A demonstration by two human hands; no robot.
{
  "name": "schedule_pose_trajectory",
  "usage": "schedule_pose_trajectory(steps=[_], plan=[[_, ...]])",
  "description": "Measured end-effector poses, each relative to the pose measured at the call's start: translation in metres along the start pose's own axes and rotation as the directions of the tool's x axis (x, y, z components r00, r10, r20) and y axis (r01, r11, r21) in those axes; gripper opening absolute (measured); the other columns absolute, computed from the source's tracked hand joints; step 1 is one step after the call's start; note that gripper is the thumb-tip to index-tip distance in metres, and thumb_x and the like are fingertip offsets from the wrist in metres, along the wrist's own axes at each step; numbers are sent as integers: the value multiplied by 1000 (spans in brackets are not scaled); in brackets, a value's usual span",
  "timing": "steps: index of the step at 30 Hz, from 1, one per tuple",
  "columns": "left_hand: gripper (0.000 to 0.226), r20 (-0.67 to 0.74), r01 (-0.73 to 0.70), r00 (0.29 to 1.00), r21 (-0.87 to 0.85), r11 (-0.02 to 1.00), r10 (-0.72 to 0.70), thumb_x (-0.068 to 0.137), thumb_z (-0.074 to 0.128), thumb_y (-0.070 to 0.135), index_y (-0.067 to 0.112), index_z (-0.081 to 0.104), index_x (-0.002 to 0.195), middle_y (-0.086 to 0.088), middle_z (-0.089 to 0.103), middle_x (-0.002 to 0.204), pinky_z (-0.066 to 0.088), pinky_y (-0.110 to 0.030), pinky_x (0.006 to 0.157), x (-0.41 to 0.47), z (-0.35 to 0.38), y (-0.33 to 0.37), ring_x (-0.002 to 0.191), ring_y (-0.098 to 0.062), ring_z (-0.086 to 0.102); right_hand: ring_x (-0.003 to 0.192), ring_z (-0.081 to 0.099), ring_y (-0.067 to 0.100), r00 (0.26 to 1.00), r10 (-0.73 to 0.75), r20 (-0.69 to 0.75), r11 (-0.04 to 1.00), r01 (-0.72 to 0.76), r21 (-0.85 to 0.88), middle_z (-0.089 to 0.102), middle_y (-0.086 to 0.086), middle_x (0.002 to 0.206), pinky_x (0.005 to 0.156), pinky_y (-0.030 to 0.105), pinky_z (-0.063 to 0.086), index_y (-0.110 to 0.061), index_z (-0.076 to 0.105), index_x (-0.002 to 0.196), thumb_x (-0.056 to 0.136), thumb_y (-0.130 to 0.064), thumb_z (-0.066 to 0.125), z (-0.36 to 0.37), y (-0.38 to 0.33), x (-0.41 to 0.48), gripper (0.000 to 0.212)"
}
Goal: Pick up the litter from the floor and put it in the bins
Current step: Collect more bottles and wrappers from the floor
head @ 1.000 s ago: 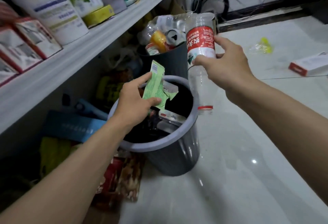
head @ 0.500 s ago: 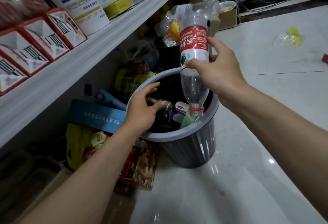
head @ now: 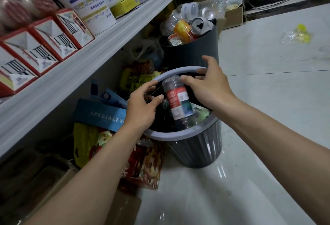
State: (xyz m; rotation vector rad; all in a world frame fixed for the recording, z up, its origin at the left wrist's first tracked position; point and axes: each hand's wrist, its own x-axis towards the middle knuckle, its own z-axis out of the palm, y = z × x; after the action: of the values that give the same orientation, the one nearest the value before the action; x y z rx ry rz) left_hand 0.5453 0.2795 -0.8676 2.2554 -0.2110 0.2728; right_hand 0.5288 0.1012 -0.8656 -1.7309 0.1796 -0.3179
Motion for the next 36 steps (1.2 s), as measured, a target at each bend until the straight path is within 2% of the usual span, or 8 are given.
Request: schedule_pose_trajectory(steps=[6, 8, 11, 14, 19, 26, 31, 36], plan=[[40, 8, -4, 1000, -18, 1000, 5, 88, 69, 19, 29, 60, 126, 12, 61, 116, 47, -21, 88, 2, 7, 5, 100, -1, 58, 115, 55, 16, 999, -32, -39, 997, 30, -68, 55, 0, 130, 98, 37, 49, -25, 36, 144, 86, -30, 71, -22, 5, -2, 68], [40, 29, -36, 999, -12, 999, 36, 89, 68, 19, 30, 60, 126, 12, 61, 117, 49, -26, 93, 2, 13, 12, 103, -1, 57, 116, 55, 18, 998, -44, -42, 994, 40, -105, 55, 1, 131, 96, 36, 50, -25, 37, 144, 87, -29, 70, -34, 7, -5, 66], [40, 91, -102, 991, 32, 994, 99, 90, 67, 21, 27, 58, 128, 10, 61, 121, 49, -23, 94, 0, 26, 27, 108, -3, 56, 118, 54, 19, 997, -70, -37, 979, 62, -197, 55, 2, 134, 92, 28, 47, -25, 39, 144, 88, -29, 68, -57, 11, -11, 63], [42, 186, -191, 968, 128, 973, 166, 92, 64, 29, 30, 55, 132, 9, 59, 127, 46, -35, 100, -3, 44, 45, 114, -9, 53, 123, 52, 18, 995, -96, -27, 944, 82, -319, 54, 1, 136, 96, 28, 42, -23, 42, 142, 88, -30, 68, -84, 15, -18, 60], [44, 310, -351, 913, 261, 899, 266, 95, 55, 37, 28, 50, 137, 3, 57, 131, 44, -40, 103, -10, 82, 84, 121, -17, 51, 130, 46, 16, 994, -107, -12, 856, 86, -510, 52, 0, 140, 105, 27, 34, -19, 50, 138, 89, -34, 65, -136, 23, -33, 53], [50, 453, -594, 780, 318, 739, 432, 98, 45, 45, 24, 44, 143, 6, 46, 146, 32, -37, 110, -34, 145, 145, 135, -16, 37, 142, 28, 17, 998, -66, 17, 672, 57, -738, 35, -1, 153, 113, 30, 25, -20, 33, 148, 92, -41, 57, -212, 51, -57, 64], [50, 530, -677, 704, 297, 674, 473, 99, 41, 45, 22, 41, 144, 0, 39, 151, 22, -35, 112, -68, 205, 170, 139, -19, 31, 145, 18, 16, 993, -2, -119, 588, -95, -804, 20, -3, 159, 115, 33, 24, -24, 14, 154, 94, -47, 52, -268, 83, -96, 75], [54, 654, -743, 594, 221, 632, 469, 99, 37, 46, 21, 33, 147, -5, 29, 156, 19, -38, 115, -110, 269, 197, 145, -24, 20, 147, 13, 19, 956, 144, -255, 485, -293, -824, 16, -1, 160, 114, 38, 26, -26, 7, 155, 93, -49, 51, -325, 111, -147, 79]])
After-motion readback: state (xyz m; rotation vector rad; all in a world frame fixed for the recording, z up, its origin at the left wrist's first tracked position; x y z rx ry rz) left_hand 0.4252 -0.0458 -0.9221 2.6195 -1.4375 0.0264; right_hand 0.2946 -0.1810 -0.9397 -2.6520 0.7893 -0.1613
